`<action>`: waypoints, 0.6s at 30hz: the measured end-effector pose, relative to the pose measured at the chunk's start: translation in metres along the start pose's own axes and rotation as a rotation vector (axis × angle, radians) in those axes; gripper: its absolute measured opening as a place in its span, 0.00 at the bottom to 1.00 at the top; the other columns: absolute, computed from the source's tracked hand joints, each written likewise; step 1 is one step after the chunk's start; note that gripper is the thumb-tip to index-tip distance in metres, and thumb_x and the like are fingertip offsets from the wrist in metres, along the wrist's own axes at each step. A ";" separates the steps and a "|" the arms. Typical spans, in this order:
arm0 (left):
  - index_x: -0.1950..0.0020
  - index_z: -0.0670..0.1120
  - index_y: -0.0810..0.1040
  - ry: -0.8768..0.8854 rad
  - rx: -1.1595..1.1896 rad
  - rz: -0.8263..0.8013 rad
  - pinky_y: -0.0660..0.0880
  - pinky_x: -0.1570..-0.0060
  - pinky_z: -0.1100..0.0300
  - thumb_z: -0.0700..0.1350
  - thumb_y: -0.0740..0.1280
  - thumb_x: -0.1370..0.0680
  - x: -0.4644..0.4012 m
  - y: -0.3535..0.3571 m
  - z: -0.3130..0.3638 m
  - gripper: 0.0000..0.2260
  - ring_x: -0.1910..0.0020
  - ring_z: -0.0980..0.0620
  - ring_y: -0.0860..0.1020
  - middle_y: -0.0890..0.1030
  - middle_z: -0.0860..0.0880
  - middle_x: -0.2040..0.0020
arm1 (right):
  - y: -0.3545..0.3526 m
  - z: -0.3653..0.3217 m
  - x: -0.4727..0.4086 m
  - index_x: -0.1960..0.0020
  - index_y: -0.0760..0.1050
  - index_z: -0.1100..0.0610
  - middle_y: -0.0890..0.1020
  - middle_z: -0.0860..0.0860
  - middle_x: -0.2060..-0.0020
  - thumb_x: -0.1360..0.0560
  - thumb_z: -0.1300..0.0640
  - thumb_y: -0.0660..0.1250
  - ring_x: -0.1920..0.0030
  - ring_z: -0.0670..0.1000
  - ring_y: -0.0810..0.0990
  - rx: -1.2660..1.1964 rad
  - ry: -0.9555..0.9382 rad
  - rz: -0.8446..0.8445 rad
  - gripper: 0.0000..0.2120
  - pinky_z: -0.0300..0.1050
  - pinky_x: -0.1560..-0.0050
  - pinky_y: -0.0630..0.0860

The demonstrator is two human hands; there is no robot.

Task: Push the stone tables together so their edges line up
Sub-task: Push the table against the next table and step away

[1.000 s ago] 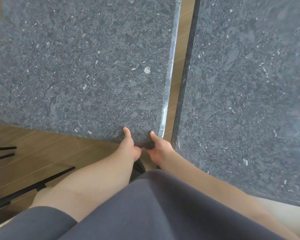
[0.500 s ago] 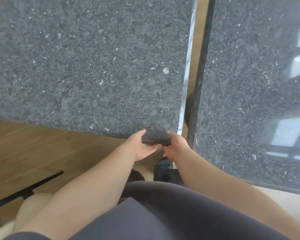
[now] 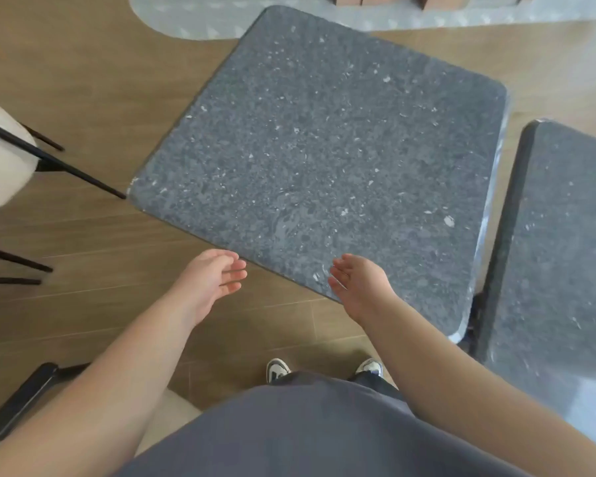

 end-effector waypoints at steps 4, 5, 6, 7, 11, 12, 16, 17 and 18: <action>0.43 0.43 0.79 0.149 0.059 0.154 0.81 0.48 0.50 0.38 0.60 0.16 0.028 -0.084 0.036 0.08 0.49 0.46 0.86 0.85 0.43 0.47 | 0.092 -0.014 0.032 0.45 0.77 0.59 0.83 0.55 0.54 0.20 0.66 0.63 0.52 0.54 0.83 0.195 -0.129 -0.278 0.07 0.49 0.48 0.80; 0.43 0.43 0.80 0.179 0.090 0.202 0.81 0.47 0.49 0.38 0.61 0.16 0.035 -0.103 0.044 0.08 0.49 0.46 0.86 0.85 0.43 0.47 | 0.110 -0.016 0.041 0.46 0.77 0.59 0.83 0.55 0.55 0.20 0.66 0.62 0.52 0.55 0.83 0.232 -0.156 -0.318 0.07 0.49 0.47 0.80; 0.44 0.43 0.80 0.209 0.118 0.246 0.81 0.47 0.49 0.38 0.61 0.16 0.043 -0.122 0.051 0.08 0.49 0.46 0.86 0.85 0.43 0.47 | 0.125 -0.017 0.046 0.46 0.77 0.59 0.83 0.55 0.55 0.20 0.66 0.62 0.52 0.54 0.83 0.292 -0.193 -0.357 0.07 0.49 0.47 0.80; 0.44 0.43 0.80 0.237 0.140 0.284 0.81 0.47 0.49 0.38 0.61 0.16 0.050 -0.138 0.057 0.08 0.49 0.46 0.86 0.85 0.43 0.47 | 0.141 -0.020 0.056 0.46 0.77 0.59 0.83 0.55 0.55 0.19 0.66 0.62 0.53 0.54 0.82 0.322 -0.217 -0.392 0.08 0.48 0.48 0.80; 0.43 0.45 0.80 0.336 0.162 0.409 0.81 0.47 0.50 0.39 0.61 0.16 0.080 -0.187 0.083 0.09 0.48 0.48 0.86 0.86 0.46 0.49 | 0.203 -0.039 0.089 0.44 0.77 0.58 0.83 0.54 0.55 0.19 0.67 0.59 0.54 0.52 0.82 0.462 -0.375 -0.552 0.10 0.45 0.49 0.80; 0.42 0.46 0.80 0.360 0.163 0.438 0.81 0.48 0.51 0.39 0.61 0.16 0.086 -0.196 0.090 0.09 0.48 0.49 0.86 0.86 0.48 0.50 | 0.218 -0.045 0.095 0.44 0.77 0.58 0.83 0.53 0.56 0.19 0.67 0.59 0.53 0.52 0.83 0.505 -0.424 -0.585 0.11 0.46 0.48 0.80; 0.43 0.49 0.81 0.469 0.113 0.532 0.82 0.51 0.56 0.38 0.61 0.16 0.095 -0.223 0.127 0.10 0.49 0.51 0.86 0.86 0.51 0.51 | 0.278 -0.074 0.114 0.44 0.77 0.56 0.84 0.47 0.59 0.21 0.68 0.57 0.54 0.48 0.83 0.579 -0.628 -0.714 0.14 0.45 0.47 0.81; 0.43 0.50 0.80 0.502 0.092 0.557 0.82 0.53 0.58 0.38 0.61 0.16 0.094 -0.228 0.138 0.11 0.50 0.52 0.86 0.86 0.51 0.51 | 0.294 -0.082 0.118 0.44 0.77 0.55 0.84 0.46 0.59 0.23 0.67 0.58 0.54 0.48 0.83 0.583 -0.672 -0.757 0.14 0.44 0.48 0.81; 0.43 0.50 0.80 0.536 0.074 0.583 0.82 0.54 0.60 0.37 0.61 0.16 0.091 -0.233 0.150 0.11 0.50 0.53 0.86 0.86 0.52 0.51 | 0.310 -0.090 0.119 0.44 0.77 0.54 0.84 0.46 0.59 0.24 0.65 0.58 0.54 0.48 0.83 0.589 -0.718 -0.794 0.14 0.43 0.49 0.80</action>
Point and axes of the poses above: each hand's wrist, its own x-axis away from the middle knuckle, its own y-axis out of the palm, z = x × y, the point moved 6 cm from there along -x, towards the middle knuckle
